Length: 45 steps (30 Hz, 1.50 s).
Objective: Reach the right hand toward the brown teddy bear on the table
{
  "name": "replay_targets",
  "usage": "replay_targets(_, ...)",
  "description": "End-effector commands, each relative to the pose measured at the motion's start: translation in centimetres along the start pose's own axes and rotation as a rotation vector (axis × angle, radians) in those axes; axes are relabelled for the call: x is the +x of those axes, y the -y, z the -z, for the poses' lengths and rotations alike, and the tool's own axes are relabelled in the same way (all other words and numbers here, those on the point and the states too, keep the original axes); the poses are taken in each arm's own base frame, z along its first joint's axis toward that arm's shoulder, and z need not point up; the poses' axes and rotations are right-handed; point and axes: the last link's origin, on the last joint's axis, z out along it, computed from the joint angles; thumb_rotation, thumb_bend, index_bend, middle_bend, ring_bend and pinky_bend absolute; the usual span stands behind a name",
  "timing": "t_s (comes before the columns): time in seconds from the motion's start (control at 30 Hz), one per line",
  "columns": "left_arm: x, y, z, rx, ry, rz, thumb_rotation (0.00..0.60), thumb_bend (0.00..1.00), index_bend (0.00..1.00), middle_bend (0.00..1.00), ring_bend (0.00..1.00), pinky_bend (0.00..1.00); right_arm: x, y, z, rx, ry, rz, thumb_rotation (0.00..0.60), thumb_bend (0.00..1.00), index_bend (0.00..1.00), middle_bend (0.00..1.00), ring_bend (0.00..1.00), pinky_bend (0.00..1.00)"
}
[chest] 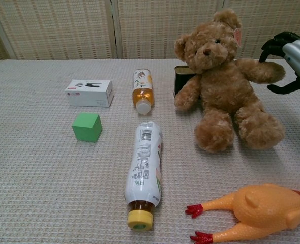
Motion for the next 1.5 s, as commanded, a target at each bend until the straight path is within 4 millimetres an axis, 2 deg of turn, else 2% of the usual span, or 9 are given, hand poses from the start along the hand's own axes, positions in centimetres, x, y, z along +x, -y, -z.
replay_targets(0.03, 0.0, 0.0, 0.0, -0.001, 0.001, 0.003, 0.6, 0.44, 0.29, 0.3, 0.3, 0.46, 0.1, 0.5, -0.3, -0.004, -0.031, -0.022, 0.6, 0.12, 0.42, 0.2, 0.1, 0.45)
replay_targets(0.3, -0.2, -0.3, 0.0, -0.011, 0.007, -0.003, 0.6, 0.44, 0.29, 0.3, 0.3, 0.46, 0.1, 0.1, -0.8, -0.036, -0.059, 0.006, 0.6, 0.12, 0.57, 0.23, 0.12, 0.51)
replay_targets(0.47, -0.3, -0.2, -0.2, -0.004, 0.016, -0.003, 0.6, 0.44, 0.29, 0.3, 0.3, 0.46, 0.3, 0.1, -1.5, -0.067, -0.073, 0.003, 0.6, 0.12, 0.61, 0.23, 0.12, 0.51)
replay_targets(0.73, -0.2, -0.2, 0.0, -0.004, 0.01, -0.003, 0.6, 0.44, 0.29, 0.3, 0.3, 0.46, -1.1, -0.4, -1.1, -0.074, 0.01, 0.035, 0.6, 0.12, 0.62, 0.23, 0.12, 0.52)
replay_targets(1.0, -0.3, -0.2, 0.0, -0.007, 0.015, -0.009, 0.6, 0.44, 0.29, 0.3, 0.3, 0.46, 0.4, -0.3, -1.6, -0.1, -0.099, 0.002, 0.6, 0.12, 0.62, 0.23, 0.13, 0.52)
replay_targets(1.23, -0.2, -0.2, 0.0, -0.007, 0.009, -0.009, 0.6, 0.44, 0.29, 0.3, 0.3, 0.46, -0.6, -0.3, -0.8, -0.075, -0.037, 0.036, 0.6, 0.12, 0.62, 0.23, 0.13, 0.52)
replay_targets(1.5, -0.3, -0.2, 0.0, -0.006, 0.019, -0.005, 0.6, 0.44, 0.29, 0.3, 0.3, 0.46, 0.3, -0.1, -1.3, -0.103, -0.099, -0.006, 0.6, 0.12, 0.61, 0.23, 0.13, 0.52)
